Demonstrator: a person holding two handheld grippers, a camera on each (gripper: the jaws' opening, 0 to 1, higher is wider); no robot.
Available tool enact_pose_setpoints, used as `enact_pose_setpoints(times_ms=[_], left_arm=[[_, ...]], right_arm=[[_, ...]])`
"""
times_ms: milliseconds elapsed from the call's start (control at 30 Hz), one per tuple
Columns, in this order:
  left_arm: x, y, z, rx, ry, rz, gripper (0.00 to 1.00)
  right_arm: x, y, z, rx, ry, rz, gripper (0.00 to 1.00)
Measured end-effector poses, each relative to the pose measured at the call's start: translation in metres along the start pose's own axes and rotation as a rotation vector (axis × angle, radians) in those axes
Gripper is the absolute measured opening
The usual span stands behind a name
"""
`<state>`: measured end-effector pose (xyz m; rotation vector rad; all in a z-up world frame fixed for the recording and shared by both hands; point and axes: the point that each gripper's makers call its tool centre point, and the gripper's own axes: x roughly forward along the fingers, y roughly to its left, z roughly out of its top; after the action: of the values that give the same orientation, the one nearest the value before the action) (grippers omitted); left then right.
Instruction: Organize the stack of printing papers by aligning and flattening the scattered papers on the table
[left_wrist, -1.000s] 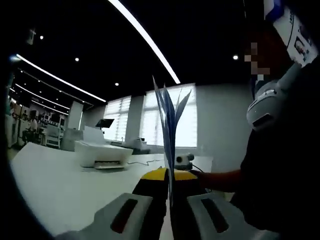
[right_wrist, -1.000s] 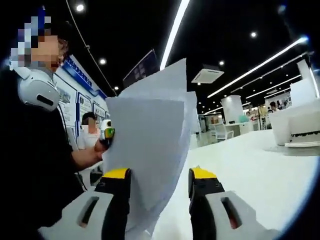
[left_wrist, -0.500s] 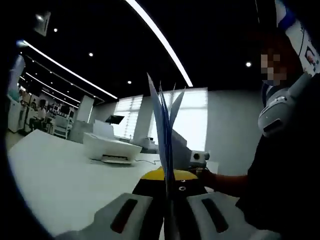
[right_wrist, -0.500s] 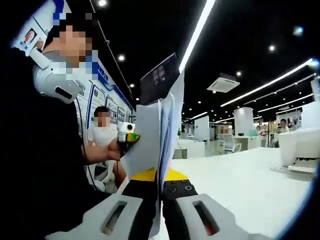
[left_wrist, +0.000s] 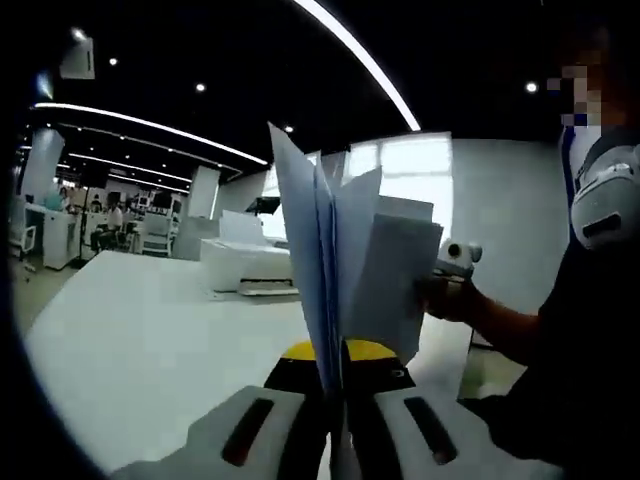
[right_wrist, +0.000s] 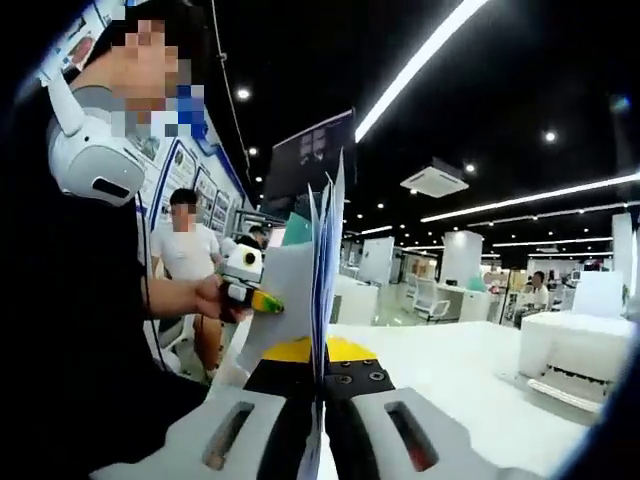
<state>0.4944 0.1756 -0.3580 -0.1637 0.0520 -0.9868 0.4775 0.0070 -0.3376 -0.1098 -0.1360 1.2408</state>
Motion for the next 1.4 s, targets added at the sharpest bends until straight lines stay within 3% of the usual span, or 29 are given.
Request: enact_pose_setpoints(times_ms=[467, 700, 800, 967, 1033, 1100, 1400], left_arm=[[0.012, 0.003, -0.003, 0.057, 0.052, 0.010, 0.07], [0.017, -0.001, 0.019, 0.230, -0.008, 0.040, 0.07], [0.020, -0.004, 0.018, 0.242, -0.008, 0.039, 0.07], [0.023, -0.001, 0.012, 0.221, 0.008, 0.042, 0.08], [0.024, 0.002, 0.002, 0.162, 0.045, 0.042, 0.13], [0.023, 0.002, 0.002, 0.153, 0.038, 0.042, 0.18], [0.020, 0.002, 0.004, 0.132, 0.029, 0.039, 0.27]], right_arm=[[-0.013, -0.004, -0.011, -0.008, 0.022, -0.043, 0.00], [-0.016, -0.008, -0.002, -0.082, -0.049, -0.060, 0.00], [-0.017, -0.010, -0.006, -0.092, -0.052, -0.072, 0.00], [-0.020, -0.011, -0.015, -0.042, -0.033, -0.075, 0.00], [-0.021, -0.013, -0.020, -0.001, -0.021, -0.082, 0.09], [-0.021, -0.016, -0.021, -0.004, -0.018, -0.093, 0.18], [-0.016, -0.014, -0.020, 0.021, -0.018, -0.083, 0.24]])
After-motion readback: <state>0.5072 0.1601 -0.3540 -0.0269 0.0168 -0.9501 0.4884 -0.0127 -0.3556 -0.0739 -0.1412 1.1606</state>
